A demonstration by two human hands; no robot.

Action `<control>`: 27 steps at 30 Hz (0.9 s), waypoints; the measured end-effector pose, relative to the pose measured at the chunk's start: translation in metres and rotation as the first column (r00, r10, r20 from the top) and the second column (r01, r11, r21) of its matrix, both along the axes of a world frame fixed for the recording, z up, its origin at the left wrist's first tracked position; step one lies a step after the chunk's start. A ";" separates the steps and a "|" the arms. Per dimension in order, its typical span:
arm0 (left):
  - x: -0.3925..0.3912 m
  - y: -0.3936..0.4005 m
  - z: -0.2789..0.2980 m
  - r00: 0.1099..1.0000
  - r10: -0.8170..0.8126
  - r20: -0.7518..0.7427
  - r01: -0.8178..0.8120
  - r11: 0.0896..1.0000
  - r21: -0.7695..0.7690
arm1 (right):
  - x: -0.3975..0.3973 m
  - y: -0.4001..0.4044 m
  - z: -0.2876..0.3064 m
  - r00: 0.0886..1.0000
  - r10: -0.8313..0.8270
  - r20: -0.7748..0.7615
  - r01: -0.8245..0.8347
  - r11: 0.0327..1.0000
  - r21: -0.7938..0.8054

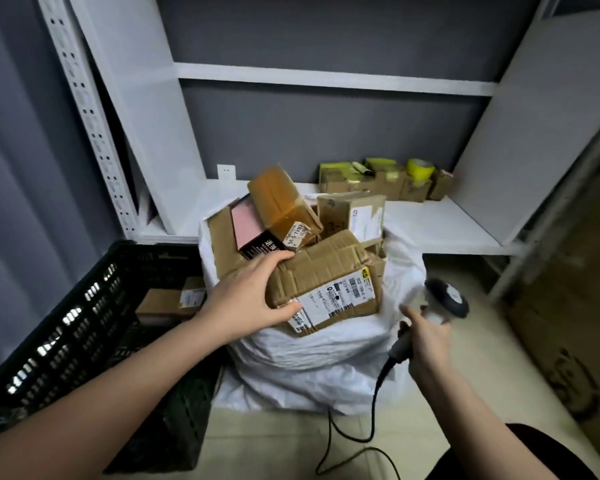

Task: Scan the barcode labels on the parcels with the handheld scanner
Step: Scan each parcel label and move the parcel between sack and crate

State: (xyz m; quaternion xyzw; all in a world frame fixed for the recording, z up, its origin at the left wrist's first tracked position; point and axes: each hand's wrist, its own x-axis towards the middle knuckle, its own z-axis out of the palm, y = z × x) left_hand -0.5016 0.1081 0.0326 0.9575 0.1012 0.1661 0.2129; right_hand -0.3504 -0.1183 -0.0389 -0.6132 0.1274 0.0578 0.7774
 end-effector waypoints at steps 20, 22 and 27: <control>0.069 -0.039 0.025 0.996 -0.032 -0.078 0.040 0.995 0.096 | 0.000 -0.006 0.042 0.961 -0.070 0.268 0.099 0.990 -0.096; 0.082 -0.046 0.031 0.978 -0.063 -0.197 0.094 0.984 0.152 | 0.003 -0.010 0.046 0.948 -0.071 0.310 0.103 0.991 -0.089; 0.118 -0.052 0.049 0.887 -0.041 -0.461 0.178 0.950 0.256 | 0.010 -0.014 0.051 0.943 -0.083 0.323 0.113 0.991 -0.076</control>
